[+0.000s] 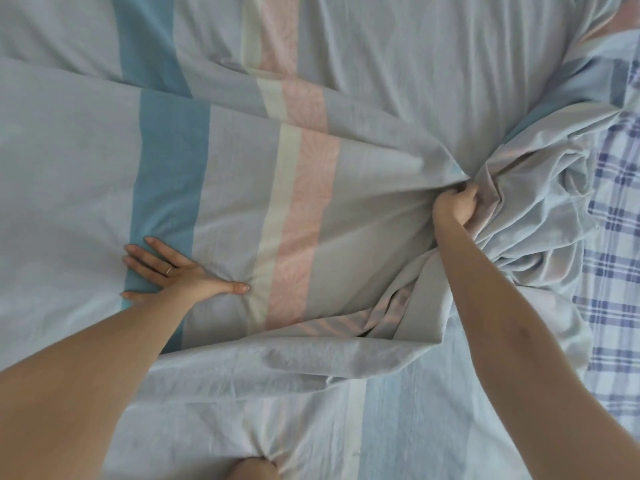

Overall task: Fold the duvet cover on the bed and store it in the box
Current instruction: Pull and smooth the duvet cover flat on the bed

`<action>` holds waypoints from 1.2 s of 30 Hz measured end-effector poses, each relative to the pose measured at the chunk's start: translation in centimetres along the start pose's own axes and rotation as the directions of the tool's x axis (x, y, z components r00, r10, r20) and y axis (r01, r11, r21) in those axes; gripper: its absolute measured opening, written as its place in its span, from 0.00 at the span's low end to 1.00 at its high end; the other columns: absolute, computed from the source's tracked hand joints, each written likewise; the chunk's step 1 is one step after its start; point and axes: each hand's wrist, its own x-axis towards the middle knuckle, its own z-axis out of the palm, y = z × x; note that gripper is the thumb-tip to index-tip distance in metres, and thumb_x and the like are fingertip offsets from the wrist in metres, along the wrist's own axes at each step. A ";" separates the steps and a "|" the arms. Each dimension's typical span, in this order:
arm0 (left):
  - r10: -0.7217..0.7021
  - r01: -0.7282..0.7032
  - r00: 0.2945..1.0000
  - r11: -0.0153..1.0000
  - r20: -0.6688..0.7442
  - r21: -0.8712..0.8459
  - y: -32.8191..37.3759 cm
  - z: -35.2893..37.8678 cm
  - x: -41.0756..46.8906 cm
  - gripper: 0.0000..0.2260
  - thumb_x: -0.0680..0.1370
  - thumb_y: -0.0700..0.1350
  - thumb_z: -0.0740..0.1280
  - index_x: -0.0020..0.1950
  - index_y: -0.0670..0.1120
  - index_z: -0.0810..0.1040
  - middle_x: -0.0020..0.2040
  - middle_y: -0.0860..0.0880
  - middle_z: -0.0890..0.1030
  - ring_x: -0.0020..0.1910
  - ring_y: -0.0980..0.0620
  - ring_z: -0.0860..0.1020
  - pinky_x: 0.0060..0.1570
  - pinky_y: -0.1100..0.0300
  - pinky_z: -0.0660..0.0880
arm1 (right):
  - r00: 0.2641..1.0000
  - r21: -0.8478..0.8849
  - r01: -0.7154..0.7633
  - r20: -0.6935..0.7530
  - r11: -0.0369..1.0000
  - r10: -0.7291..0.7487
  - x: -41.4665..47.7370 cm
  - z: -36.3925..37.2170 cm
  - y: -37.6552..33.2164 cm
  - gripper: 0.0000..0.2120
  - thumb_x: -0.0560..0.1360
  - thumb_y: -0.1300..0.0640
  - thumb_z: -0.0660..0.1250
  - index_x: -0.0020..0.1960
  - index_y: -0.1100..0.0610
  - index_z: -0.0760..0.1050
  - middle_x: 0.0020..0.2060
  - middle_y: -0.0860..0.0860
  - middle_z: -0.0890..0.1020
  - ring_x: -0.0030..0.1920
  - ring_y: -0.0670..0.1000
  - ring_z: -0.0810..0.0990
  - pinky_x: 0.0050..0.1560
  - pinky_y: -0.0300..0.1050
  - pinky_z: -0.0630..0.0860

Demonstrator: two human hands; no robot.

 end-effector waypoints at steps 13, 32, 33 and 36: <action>0.059 -0.058 0.995 0.998 -0.085 0.013 -0.7 0.3 -0.3 0.80 0.40 0.69 0.77 0.69 0.46 0.21 0.70 0.43 0.23 0.71 0.45 0.26 0.66 0.31 0.38 | 0.029 -0.152 0.954 0.906 -0.260 -0.423 -24.5 -5.2 14.2 0.52 0.54 0.44 0.79 0.71 0.55 0.60 0.64 0.56 0.75 0.64 0.57 0.74 0.67 0.55 0.66; 0.569 -0.724 0.411 0.679 -0.712 0.125 -12.5 -7.7 5.6 0.16 0.75 0.37 0.64 0.63 0.44 0.75 0.51 0.42 0.81 0.50 0.39 0.78 0.46 0.49 0.73 | 0.640 -0.218 0.763 0.393 0.609 -0.661 -20.4 3.5 -13.0 0.13 0.77 0.66 0.55 0.56 0.60 0.76 0.58 0.55 0.74 0.52 0.56 0.76 0.44 0.42 0.63; 0.511 -0.721 0.393 0.687 -0.764 0.089 -12.3 -9.2 6.4 0.14 0.76 0.37 0.62 0.61 0.44 0.76 0.51 0.43 0.80 0.51 0.40 0.78 0.47 0.51 0.72 | 0.655 -0.116 0.731 0.392 0.672 -0.645 -20.7 4.7 -13.6 0.13 0.78 0.65 0.56 0.59 0.60 0.74 0.59 0.56 0.74 0.55 0.56 0.75 0.47 0.41 0.65; 0.499 -0.715 0.489 0.699 -0.715 0.000 -13.4 -10.9 7.9 0.12 0.76 0.43 0.64 0.58 0.43 0.77 0.54 0.42 0.79 0.53 0.41 0.77 0.49 0.52 0.72 | 0.509 0.008 0.754 0.624 0.657 -0.592 -23.3 7.0 -13.3 0.21 0.75 0.59 0.66 0.67 0.60 0.67 0.62 0.58 0.69 0.60 0.57 0.72 0.60 0.46 0.68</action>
